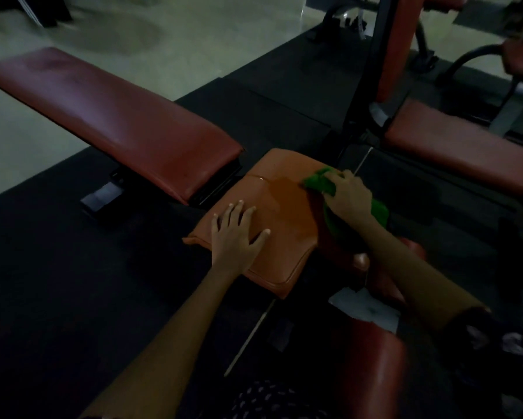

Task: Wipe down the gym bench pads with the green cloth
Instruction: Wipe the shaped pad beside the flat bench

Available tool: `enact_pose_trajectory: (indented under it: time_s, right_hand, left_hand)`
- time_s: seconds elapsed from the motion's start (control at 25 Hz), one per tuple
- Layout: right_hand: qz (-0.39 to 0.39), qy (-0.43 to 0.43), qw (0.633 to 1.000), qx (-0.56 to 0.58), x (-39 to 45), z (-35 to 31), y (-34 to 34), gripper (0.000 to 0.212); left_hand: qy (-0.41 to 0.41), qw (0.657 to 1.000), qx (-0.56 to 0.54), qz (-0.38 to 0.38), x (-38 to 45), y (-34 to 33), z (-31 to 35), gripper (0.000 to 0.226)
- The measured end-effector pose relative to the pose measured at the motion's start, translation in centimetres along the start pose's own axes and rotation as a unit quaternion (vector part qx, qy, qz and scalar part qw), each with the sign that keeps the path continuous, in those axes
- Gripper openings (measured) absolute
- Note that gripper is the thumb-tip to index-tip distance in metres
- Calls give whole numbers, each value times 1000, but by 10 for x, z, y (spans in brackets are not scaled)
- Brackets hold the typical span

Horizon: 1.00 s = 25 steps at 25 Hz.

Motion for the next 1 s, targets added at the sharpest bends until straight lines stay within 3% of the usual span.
enact_pose_trajectory:
  time_s: [0.08,0.12,0.32,0.4,0.48,0.6,0.68,0.84,0.92,1.0]
  right_hand:
    - [0,-81,996,42,28,19,0,40]
    - [2,-76,996,53,34,11,1,39]
    - [-58,195,979,33,-1,-89,-6,42]
    - [-72,231,970,30,5,-86,-6,45]
    - [-70,179,981,7,35,-57,-6,45]
    - [-71,22,997,30,76,-18,-5,45]
    - [-59,34,997,29,69,-45,-7,43]
    - [-83,165,983,-12,12,-109,-11,45]
    - [-80,140,987,-25,3,-99,-10,48]
    - [-45,27,998,-37,18,-67,-3,48]
  left_hand:
    - [2,1000,-7,8,1,0,-2,81]
    - [3,1000,-10,13,1,0,-2,80]
    - [7,1000,-29,10,9,5,-7,78]
    - [1,999,-50,10,17,13,-13,72]
    - [-22,998,-61,0,23,18,-15,67]
    - [-67,996,-66,-7,32,21,-15,61]
    - [-102,993,-59,-15,37,20,-16,56]
    - [-143,988,-32,-49,40,7,-18,64]
    - [-131,986,-51,-93,40,-1,-23,75]
    - [-113,983,-75,-124,44,-5,-27,83]
Point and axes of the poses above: each hand's wrist, its own x-axis towards the middle knuckle, its own y-axis out of the back of the hand, z = x × y, the point moved 9 cm from there along x, towards the middle knuckle, and after that the axes turned 6 degrees about -x, right-handed, at the moved point
